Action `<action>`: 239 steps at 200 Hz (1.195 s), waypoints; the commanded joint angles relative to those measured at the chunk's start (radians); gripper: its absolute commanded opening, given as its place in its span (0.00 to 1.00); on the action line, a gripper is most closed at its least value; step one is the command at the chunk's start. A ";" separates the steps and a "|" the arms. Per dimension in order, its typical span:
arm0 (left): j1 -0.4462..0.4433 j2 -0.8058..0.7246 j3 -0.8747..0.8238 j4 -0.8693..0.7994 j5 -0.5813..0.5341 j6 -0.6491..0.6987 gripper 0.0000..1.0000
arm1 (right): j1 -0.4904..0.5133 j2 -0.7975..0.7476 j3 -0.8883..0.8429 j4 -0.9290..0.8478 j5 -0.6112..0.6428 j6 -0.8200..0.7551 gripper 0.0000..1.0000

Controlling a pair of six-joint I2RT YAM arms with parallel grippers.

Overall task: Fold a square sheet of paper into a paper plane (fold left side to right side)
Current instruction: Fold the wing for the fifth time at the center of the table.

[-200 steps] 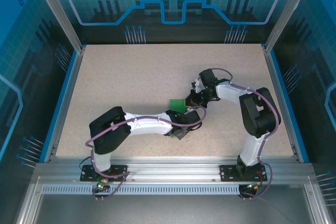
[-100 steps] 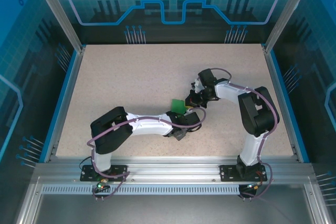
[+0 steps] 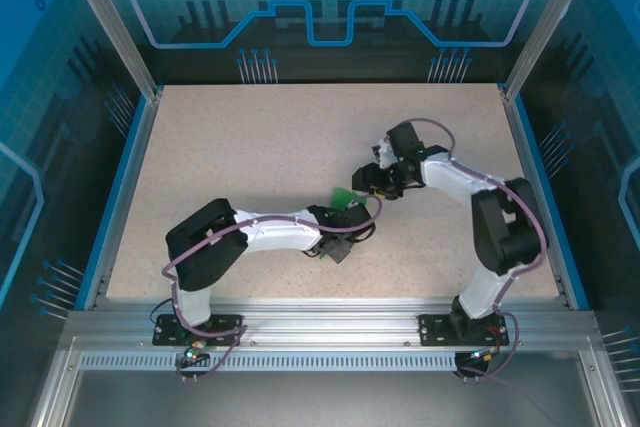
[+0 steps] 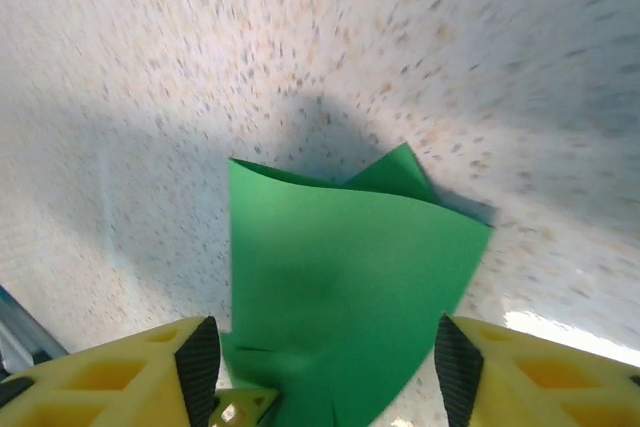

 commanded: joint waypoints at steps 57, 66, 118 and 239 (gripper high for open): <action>0.219 -0.087 -0.083 0.185 0.487 -0.078 0.17 | -0.068 -0.239 -0.297 0.153 0.053 -0.029 0.71; 0.245 -0.082 -0.088 0.206 0.547 -0.085 0.17 | -0.063 -0.249 -0.333 0.201 0.034 -0.015 0.72; 0.361 -0.043 -0.133 0.361 0.752 -0.159 0.17 | 0.012 -0.221 -0.417 0.381 0.012 0.044 0.72; 0.473 0.055 -0.177 0.583 0.959 -0.304 0.14 | 0.081 -0.003 -0.393 0.693 -0.007 0.243 0.60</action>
